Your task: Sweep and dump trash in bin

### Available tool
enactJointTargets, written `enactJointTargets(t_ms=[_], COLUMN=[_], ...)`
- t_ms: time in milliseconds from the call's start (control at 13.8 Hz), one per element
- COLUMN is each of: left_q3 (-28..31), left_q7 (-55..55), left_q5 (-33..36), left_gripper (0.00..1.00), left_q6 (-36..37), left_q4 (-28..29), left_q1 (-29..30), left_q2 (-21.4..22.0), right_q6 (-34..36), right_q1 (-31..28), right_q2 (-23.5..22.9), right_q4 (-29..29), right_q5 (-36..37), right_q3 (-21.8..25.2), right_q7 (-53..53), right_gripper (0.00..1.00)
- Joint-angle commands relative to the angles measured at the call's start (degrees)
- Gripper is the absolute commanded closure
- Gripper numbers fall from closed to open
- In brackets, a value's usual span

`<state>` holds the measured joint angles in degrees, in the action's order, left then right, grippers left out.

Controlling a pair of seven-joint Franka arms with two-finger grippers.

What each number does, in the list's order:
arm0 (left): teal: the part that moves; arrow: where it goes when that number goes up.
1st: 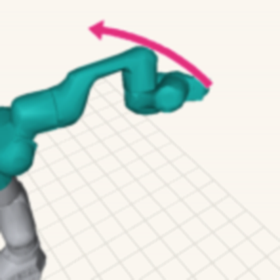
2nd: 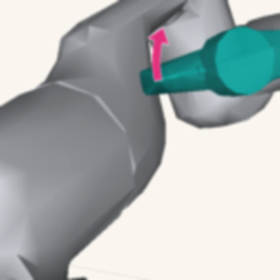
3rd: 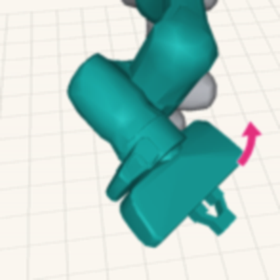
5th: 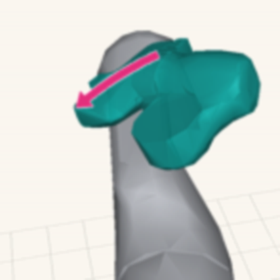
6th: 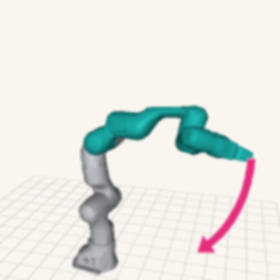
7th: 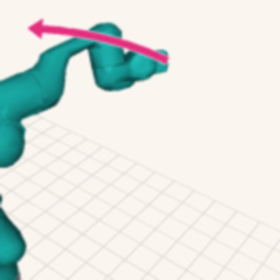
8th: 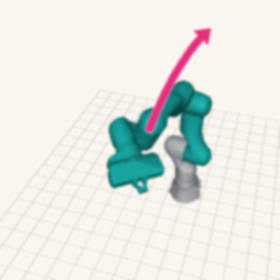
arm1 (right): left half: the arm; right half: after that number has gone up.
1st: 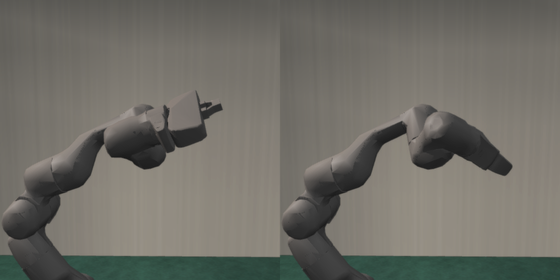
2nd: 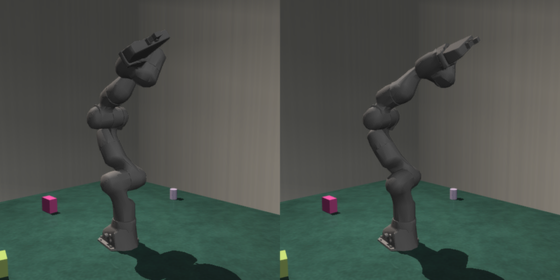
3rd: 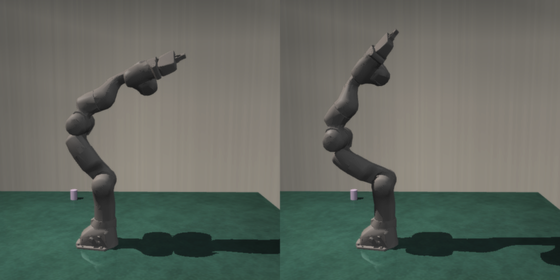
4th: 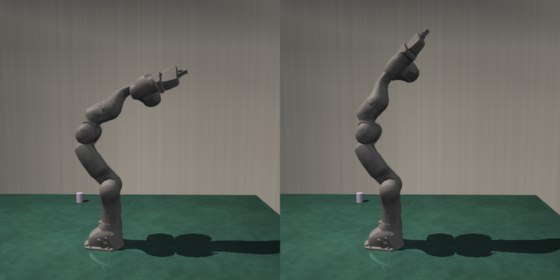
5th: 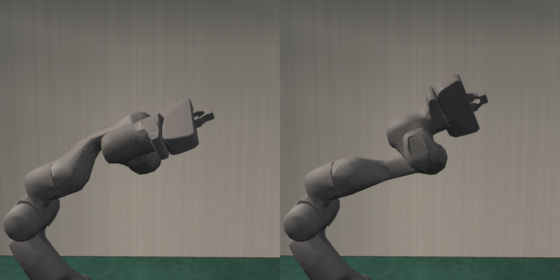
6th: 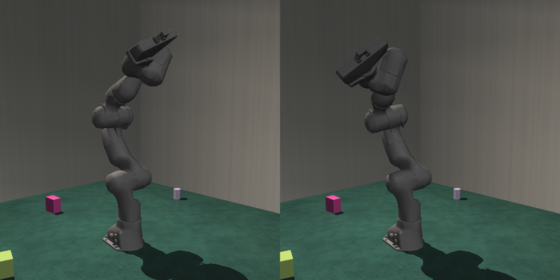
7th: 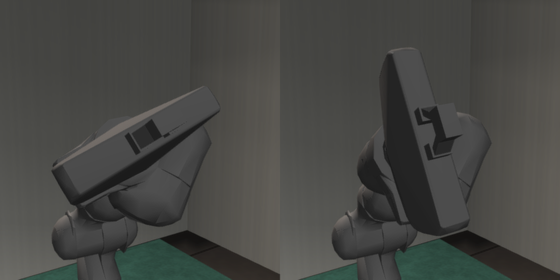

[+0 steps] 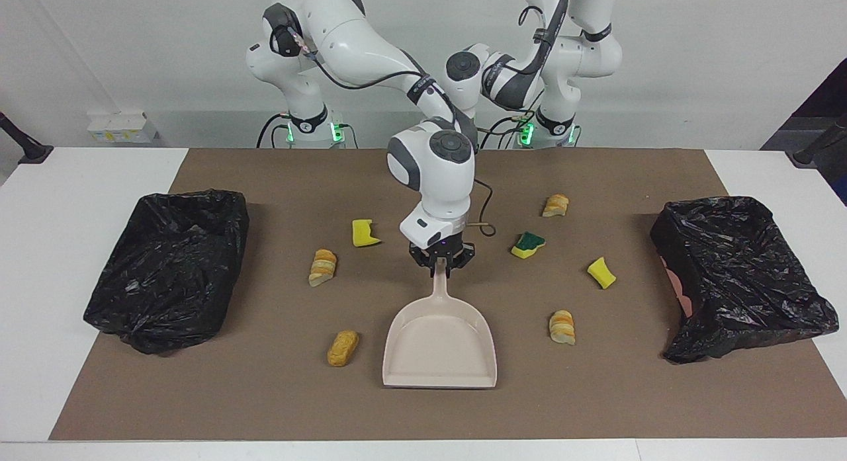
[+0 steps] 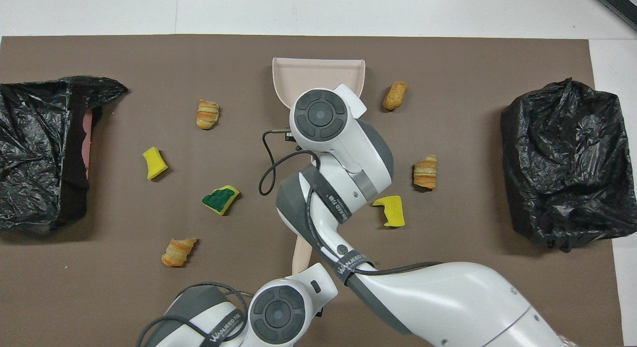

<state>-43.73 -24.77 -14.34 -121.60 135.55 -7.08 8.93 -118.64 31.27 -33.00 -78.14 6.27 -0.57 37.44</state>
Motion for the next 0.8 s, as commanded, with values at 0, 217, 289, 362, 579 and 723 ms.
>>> enactJointTargets(t_ms=[0,217,289,362,579,723], left_q3=[7.23,16.81,18.14,18.5,22.0,27.45], left_q7=[6.8,15.0,15.54,18.06,26.5,31.77], left_q5=[3.08,5.18,8.86,11.85,16.0,20.04], left_gripper=[1.0,1.0,1.0,1.0,1.0,1.0], left_q6=[8.02,11.29,11.47,11.21,10.68,10.51], left_q4=[-3.97,-8.0,-9.5,-10.82,-15.82,-20.48], left_q1=[0.49,0.67,1.28,2.76,6.55,5.77], left_q2=[2.23,2.94,1.98,0.4,-4.08,-7.77], right_q6=[3.06,9.02,10.26,11.06,12.55,13.34], right_q1=[-2.87,-5.16,-5.52,-5.52,-5.61,-5.61], right_q2=[4.69,7.24,8.03,8.82,11.28,12.43], right_q4=[-1.92,-2.63,-3.24,-4.29,-8.86,-10.8], right_q5=[-3.43,-8.55,-8.47,-8.38,-7.51,-7.24], right_q3=[-0.75,-0.66,-0.66,-0.66,-0.49,-0.4], right_q7=[-9.79,-27.11,-32.03,-36.69,-49.18,-57.53], right_gripper=[1.0,1.0,1.0,1.0,1.0,1.0])
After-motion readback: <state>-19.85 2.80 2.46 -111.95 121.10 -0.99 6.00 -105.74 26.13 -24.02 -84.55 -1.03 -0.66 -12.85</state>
